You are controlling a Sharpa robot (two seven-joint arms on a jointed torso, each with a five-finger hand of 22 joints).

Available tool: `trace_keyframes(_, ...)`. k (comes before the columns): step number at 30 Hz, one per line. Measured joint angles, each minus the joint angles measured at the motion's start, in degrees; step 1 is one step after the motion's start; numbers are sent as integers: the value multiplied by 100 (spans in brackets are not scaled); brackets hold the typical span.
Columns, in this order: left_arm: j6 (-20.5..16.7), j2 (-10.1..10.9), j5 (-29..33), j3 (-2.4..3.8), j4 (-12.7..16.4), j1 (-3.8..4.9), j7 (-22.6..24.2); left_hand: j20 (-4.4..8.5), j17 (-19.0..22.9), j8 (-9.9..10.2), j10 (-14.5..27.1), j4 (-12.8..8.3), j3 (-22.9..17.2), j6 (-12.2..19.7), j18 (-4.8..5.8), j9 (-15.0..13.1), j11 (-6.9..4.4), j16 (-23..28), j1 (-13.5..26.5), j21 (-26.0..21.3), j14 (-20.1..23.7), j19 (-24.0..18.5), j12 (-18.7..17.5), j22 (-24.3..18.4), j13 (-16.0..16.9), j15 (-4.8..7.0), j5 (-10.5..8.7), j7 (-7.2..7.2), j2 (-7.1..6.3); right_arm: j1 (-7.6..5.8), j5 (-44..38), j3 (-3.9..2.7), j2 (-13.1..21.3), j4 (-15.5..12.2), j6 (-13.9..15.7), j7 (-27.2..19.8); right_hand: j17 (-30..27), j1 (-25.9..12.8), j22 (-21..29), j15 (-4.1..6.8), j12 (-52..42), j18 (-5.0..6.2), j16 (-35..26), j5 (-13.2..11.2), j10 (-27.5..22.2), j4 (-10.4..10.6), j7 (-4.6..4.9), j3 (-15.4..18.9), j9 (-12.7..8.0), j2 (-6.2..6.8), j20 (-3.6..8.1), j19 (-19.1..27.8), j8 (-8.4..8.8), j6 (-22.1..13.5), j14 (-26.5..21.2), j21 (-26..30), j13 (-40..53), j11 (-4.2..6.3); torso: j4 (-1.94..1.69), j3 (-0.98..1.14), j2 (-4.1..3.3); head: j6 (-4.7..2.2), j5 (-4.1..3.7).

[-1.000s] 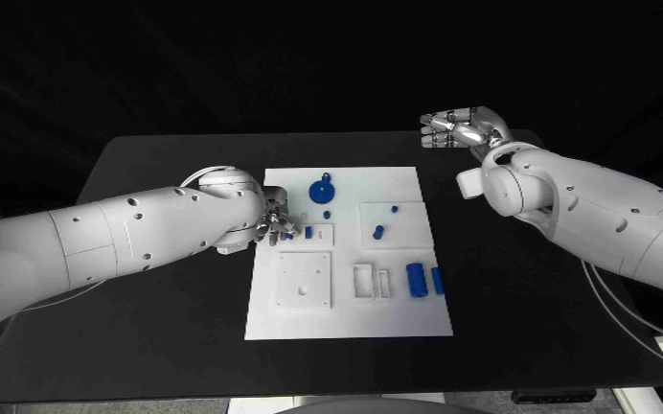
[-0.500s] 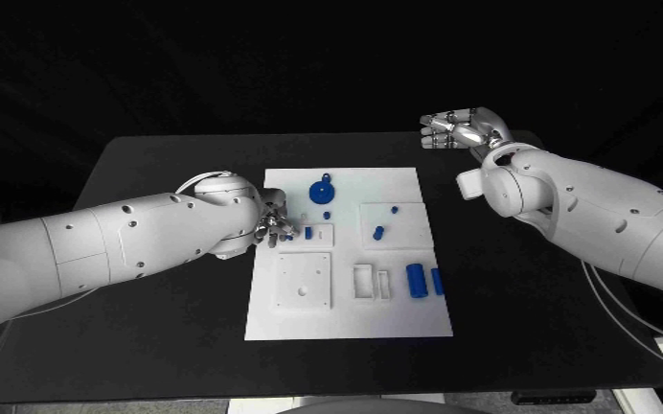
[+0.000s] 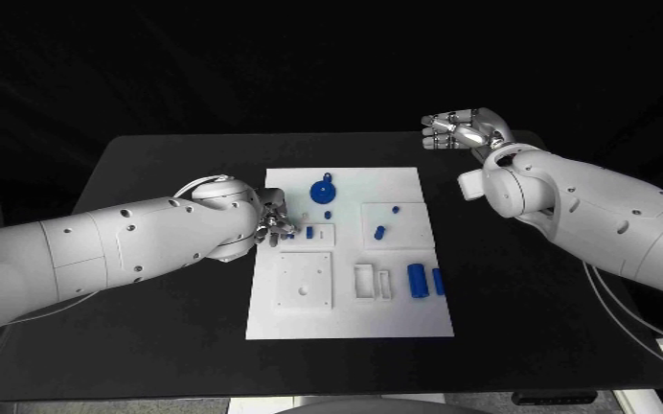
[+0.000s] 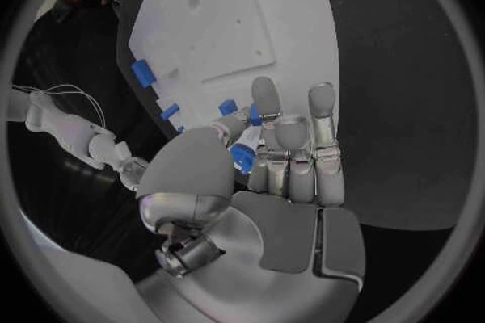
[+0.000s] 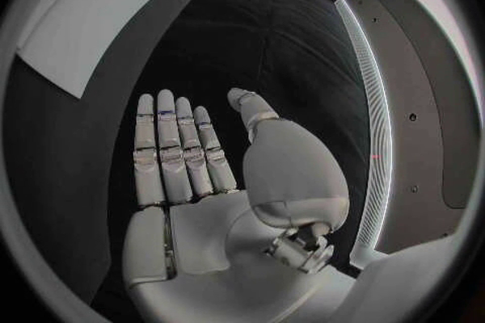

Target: Assemble the parts on the task board

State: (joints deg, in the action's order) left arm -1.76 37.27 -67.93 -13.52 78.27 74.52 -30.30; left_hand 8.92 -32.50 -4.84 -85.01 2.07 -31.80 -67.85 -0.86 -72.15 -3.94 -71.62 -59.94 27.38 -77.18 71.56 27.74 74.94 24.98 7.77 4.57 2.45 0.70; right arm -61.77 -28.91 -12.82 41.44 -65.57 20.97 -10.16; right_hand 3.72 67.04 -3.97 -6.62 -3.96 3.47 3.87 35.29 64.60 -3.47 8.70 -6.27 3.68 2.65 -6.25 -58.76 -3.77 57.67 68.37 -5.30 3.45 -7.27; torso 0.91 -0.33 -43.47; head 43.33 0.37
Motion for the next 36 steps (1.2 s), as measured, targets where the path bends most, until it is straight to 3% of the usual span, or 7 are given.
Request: trace_keyframes(36,5,-1,56,14,-13,-15,-1,-1,44,10,0,19,-20,0,0,70,0,22,-31,-22,-8,-1,0,-2,-12,-12,-1,0,-31,26,1,0,0,15,-8,0,0,0,0,0,0,0,0,0,0,0,0,0,0,0,0,0,0,0,0,0,0,0,0,7,2,31,-5)
